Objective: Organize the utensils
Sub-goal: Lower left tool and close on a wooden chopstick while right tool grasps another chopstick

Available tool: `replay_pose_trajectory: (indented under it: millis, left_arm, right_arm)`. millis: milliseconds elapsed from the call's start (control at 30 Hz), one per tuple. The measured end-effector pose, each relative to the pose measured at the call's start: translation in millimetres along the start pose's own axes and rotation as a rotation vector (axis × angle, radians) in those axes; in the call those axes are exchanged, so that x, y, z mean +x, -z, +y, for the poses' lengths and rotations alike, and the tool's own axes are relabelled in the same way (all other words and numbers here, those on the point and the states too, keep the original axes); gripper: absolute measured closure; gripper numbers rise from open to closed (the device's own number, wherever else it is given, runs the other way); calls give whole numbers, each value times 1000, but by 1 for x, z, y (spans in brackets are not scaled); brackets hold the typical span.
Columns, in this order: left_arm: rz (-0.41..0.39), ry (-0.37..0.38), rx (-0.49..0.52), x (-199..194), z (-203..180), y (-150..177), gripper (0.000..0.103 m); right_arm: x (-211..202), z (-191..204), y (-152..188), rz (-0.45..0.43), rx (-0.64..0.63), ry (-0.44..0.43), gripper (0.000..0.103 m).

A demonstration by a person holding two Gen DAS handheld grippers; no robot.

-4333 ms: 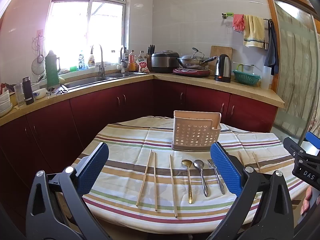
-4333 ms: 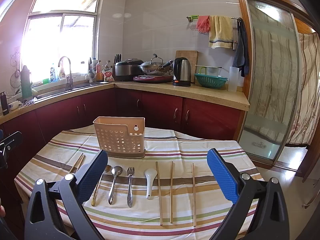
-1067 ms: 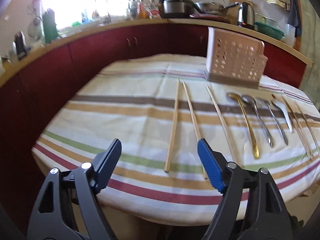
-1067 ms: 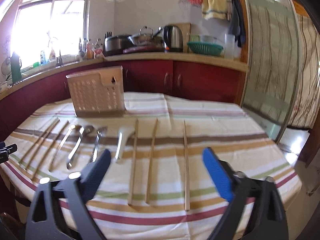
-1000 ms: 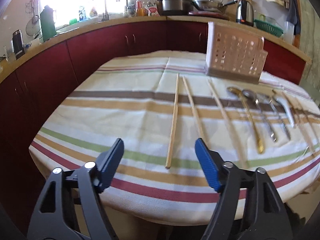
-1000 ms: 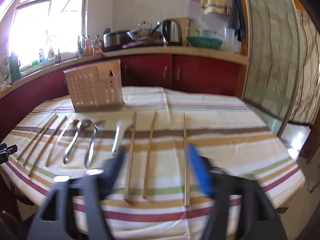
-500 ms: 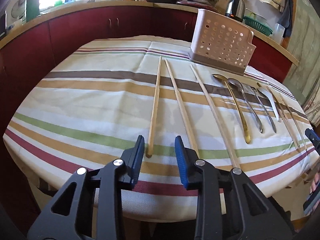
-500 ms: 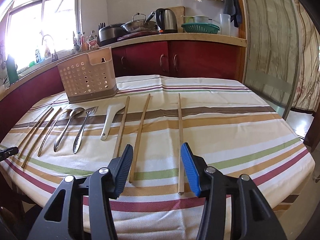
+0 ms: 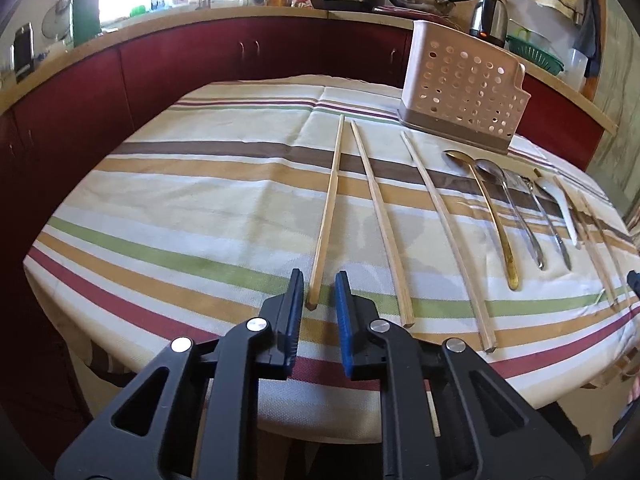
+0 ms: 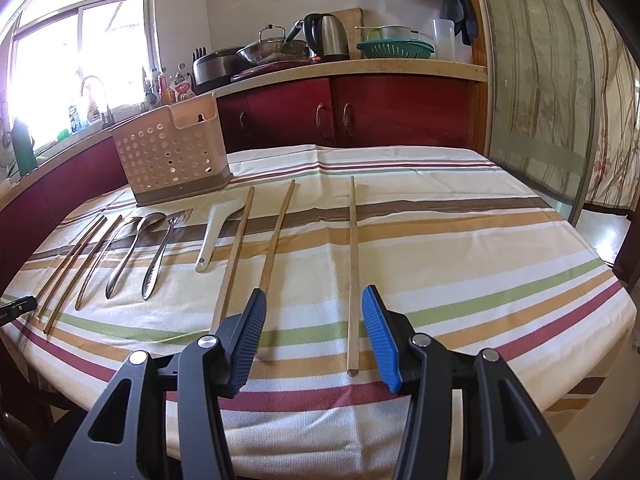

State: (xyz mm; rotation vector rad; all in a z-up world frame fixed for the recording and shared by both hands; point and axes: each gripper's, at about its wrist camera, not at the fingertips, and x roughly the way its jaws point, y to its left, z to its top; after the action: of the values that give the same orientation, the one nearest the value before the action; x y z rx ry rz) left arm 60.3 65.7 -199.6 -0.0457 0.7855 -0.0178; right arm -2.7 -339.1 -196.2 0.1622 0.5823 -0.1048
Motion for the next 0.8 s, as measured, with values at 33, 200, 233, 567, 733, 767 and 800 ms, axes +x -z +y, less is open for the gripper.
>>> replay_pose_trajectory:
  millis: [33, 200, 233, 567, 733, 767, 800]
  left_arm:
    - [-6, -11, 9, -1, -2, 1, 87]
    - [-25, 3, 3, -3, -3, 5, 95]
    - [-26, 11, 1, -3, -2, 4, 96]
    - [-82, 4, 20, -16, -4, 3, 97]
    - [-93, 1, 11, -18, -2, 1, 97]
    - [-95, 1, 8, -19, -2, 1, 97]
    - [-96, 3, 6, -19, -1, 1, 97]
  right_arm:
    - [0, 0, 0, -3, 0, 0, 53]
    - [0, -1, 1, -5, 5, -3, 53]
    - [0, -1, 2, -5, 6, -2, 53]
    - [1, -5, 6, -6, 6, 4, 56]
    - [6, -6, 10, 10, -2, -1, 67]
    - [6, -6, 11, 5, -5, 2, 67]
    - [5, -7, 12, 1, -7, 5, 67]
